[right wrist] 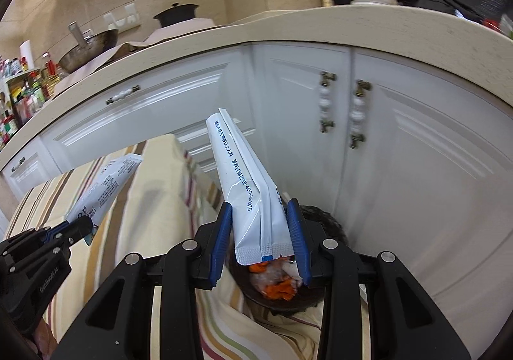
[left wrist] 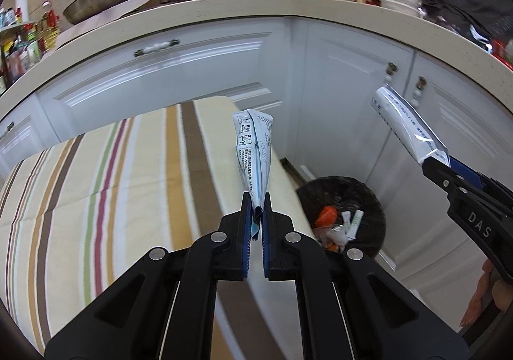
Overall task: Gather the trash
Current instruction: 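Carry both packets over the black bin and open both grippers to drop them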
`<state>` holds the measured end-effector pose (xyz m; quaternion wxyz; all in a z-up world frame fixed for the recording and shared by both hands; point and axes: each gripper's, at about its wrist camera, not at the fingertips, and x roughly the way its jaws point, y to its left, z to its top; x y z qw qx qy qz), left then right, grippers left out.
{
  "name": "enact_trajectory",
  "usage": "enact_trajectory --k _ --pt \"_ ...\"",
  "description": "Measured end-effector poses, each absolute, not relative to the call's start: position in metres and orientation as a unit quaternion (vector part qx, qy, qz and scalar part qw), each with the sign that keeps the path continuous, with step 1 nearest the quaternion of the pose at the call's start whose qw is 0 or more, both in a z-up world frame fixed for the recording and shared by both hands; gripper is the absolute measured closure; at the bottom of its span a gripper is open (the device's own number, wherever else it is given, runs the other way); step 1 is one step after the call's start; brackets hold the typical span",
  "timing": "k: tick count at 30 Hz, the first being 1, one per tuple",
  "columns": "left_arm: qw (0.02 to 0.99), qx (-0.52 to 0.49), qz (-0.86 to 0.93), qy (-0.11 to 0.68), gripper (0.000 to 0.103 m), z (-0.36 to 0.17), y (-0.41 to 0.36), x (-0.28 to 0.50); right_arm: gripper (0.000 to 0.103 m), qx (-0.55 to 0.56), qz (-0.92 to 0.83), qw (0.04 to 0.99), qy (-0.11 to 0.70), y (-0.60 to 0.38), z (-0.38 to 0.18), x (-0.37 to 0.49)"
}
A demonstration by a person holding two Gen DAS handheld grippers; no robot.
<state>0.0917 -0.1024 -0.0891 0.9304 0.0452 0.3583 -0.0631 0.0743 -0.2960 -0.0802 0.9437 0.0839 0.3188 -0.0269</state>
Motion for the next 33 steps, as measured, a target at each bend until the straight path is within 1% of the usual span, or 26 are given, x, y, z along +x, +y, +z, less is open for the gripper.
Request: enact_trajectory --k 13,33 --pt "0.92 0.078 -0.106 0.368 0.097 -0.115 -0.172 0.093 0.067 0.117 -0.07 0.932 0.335 -0.343 -0.107 0.068" --pt "0.908 0.081 -0.105 0.396 0.097 -0.14 -0.207 0.136 0.067 0.12 -0.07 0.927 0.349 -0.367 -0.132 0.093"
